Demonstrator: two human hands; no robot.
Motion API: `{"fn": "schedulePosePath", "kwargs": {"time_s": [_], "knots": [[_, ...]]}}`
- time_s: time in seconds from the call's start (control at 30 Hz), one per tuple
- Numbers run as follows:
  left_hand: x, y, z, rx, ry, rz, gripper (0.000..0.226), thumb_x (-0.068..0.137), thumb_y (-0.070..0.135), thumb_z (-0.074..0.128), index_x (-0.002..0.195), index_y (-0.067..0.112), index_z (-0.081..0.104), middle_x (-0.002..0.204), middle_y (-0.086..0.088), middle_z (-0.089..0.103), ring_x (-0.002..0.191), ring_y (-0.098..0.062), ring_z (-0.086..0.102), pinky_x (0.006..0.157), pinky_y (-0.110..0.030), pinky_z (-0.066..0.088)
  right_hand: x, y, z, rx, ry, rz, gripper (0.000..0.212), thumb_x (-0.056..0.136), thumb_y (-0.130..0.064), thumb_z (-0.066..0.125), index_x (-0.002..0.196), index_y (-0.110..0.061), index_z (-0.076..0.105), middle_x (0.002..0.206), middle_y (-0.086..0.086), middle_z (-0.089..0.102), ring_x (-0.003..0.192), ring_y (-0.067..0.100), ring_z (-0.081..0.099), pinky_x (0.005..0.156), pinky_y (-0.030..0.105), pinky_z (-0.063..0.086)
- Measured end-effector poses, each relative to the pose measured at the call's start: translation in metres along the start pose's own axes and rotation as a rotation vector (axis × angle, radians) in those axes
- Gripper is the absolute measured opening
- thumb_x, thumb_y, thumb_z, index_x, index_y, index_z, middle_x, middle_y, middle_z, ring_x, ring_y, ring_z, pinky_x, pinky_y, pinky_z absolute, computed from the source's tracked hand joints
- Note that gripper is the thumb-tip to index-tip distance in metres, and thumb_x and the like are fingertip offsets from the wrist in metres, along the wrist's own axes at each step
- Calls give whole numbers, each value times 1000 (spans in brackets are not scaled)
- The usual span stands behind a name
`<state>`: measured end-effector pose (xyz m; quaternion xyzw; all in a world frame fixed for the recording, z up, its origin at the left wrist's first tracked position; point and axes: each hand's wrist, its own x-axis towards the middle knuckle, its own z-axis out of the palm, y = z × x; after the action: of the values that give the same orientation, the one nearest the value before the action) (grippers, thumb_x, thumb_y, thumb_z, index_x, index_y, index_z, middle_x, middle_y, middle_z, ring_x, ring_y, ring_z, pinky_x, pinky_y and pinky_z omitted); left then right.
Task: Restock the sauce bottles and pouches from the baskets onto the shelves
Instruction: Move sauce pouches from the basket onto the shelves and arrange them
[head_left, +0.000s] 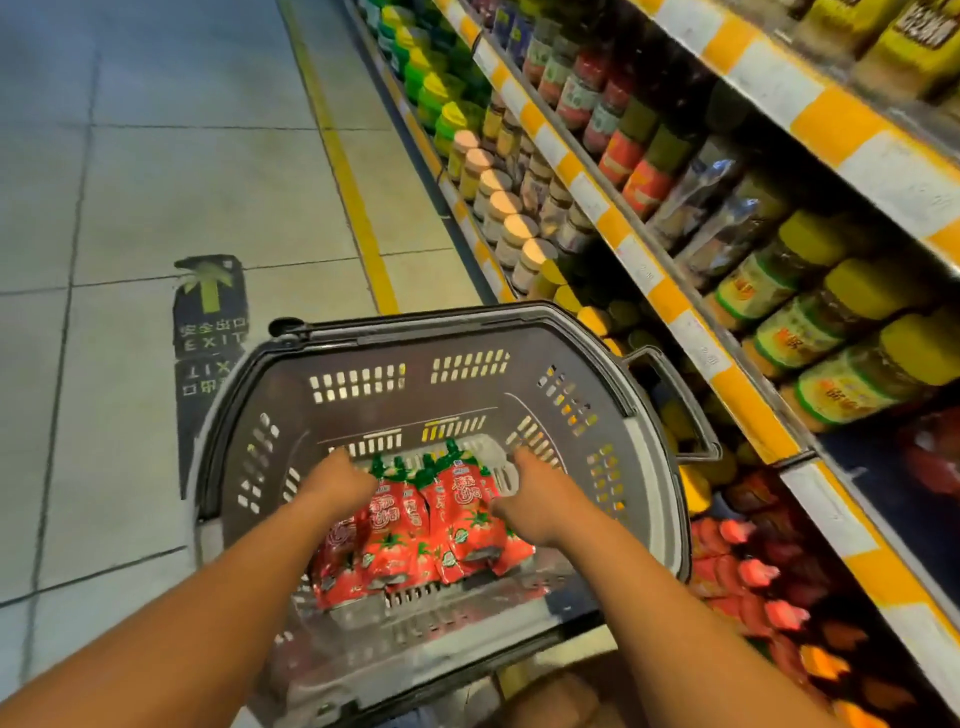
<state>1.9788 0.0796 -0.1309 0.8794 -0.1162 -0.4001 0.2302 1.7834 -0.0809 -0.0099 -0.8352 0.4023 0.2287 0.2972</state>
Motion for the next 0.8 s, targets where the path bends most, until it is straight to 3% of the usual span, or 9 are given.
{"fn": "schedulePosePath", "kwargs": {"time_s": [0.1, 0.23, 0.33, 0.4, 0.5, 0.6, 0.7, 0.8], "knots": [[18, -2, 20, -28, 0, -84, 27, 89, 17, 60, 108, -2, 65, 105, -18, 68, 91, -33, 65, 72, -34, 49, 23, 13, 13, -55, -150, 91, 67, 98, -26, 65, 154, -8, 33, 153, 17, 49, 133, 35, 53, 106, 39, 47], [28, -16, 55, 47, -84, -186, 33, 92, 26, 61, 112, 1, 68, 115, -20, 70, 102, -34, 68, 80, -36, 53, 59, 24, 17, -27, -172, 184, 69, 98, -20, 66, 155, -2, 32, 154, 19, 47, 134, 35, 53, 100, 33, 47], [34, -28, 72, 79, -119, -229, 33, 91, 27, 65, 112, 2, 70, 118, -19, 70, 101, -32, 67, 81, -34, 52, 84, 21, 31, -12, -165, 195, 57, 95, -13, 65, 147, -4, 45, 141, 19, 58, 121, 34, 62, 85, 32, 50], [41, -31, 80, 109, -122, -253, 34, 89, 28, 67, 110, 2, 72, 117, -18, 71, 102, -32, 67, 84, -35, 55, 97, 15, 42, -14, -173, 167, 43, 92, -12, 65, 134, -6, 55, 132, 18, 63, 115, 34, 64, 84, 34, 52], [50, -32, 89, 174, -106, -277, 47, 92, 47, 65, 115, 6, 71, 121, -15, 70, 110, -31, 67, 91, -34, 54, 113, 14, 64, 4, -170, 126, 19, 92, -10, 62, 110, -15, 60, 122, 16, 69, 109, 35, 66, 86, 36, 53], [54, -39, 100, 226, -93, -260, 59, 96, 62, 54, 119, 10, 70, 124, -14, 69, 114, -31, 65, 98, -36, 53, 120, 27, 85, 94, -162, 161, 32, 89, -15, 66, 120, -14, 60, 119, 10, 70, 108, 32, 66, 84, 31, 50], [60, -44, 107, 271, -86, -257, 50, 98, 57, 53, 116, 14, 71, 118, -11, 71, 108, -30, 67, 92, -35, 53, 131, 39, 97, 170, -197, 182, 19, 86, -13, 68, 104, -18, 65, 116, 11, 72, 102, 28, 68, 87, 34, 53], [62, -46, 109, 273, -98, -275, 49, 95, 58, 58, 119, 16, 67, 116, -10, 70, 106, -30, 67, 88, -34, 52, 142, 45, 98, 237, -234, 216, 10, 86, -4, 67, 96, -1, 68, 109, 20, 73, 100, 34, 71, 84, 43, 59]]}}
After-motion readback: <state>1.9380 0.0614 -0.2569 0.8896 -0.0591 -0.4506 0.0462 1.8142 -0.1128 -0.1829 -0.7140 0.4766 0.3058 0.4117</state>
